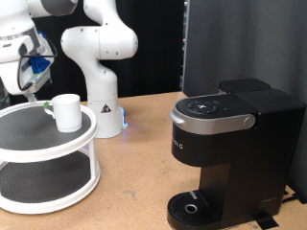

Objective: Make a cup of coffee with the keurig machine

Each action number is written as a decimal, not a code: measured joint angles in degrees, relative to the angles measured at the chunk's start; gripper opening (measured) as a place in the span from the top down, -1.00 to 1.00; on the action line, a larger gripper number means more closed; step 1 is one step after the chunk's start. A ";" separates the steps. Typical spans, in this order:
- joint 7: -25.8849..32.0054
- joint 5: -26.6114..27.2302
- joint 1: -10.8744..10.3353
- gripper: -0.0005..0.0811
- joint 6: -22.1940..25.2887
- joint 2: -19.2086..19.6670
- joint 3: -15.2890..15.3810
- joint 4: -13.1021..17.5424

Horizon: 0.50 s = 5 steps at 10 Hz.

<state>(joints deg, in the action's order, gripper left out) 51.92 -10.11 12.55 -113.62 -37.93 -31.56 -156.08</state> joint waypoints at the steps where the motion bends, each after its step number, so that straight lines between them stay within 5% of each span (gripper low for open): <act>1: 0.29 0.05 0.00 -0.97 -0.86 -0.02 -0.74 -0.51; 5: 1.89 3.58 -0.25 -0.99 -1.99 -0.22 -2.62 -2.13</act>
<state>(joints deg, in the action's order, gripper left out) 53.81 -6.54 12.30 -115.61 -38.15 -34.18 -158.21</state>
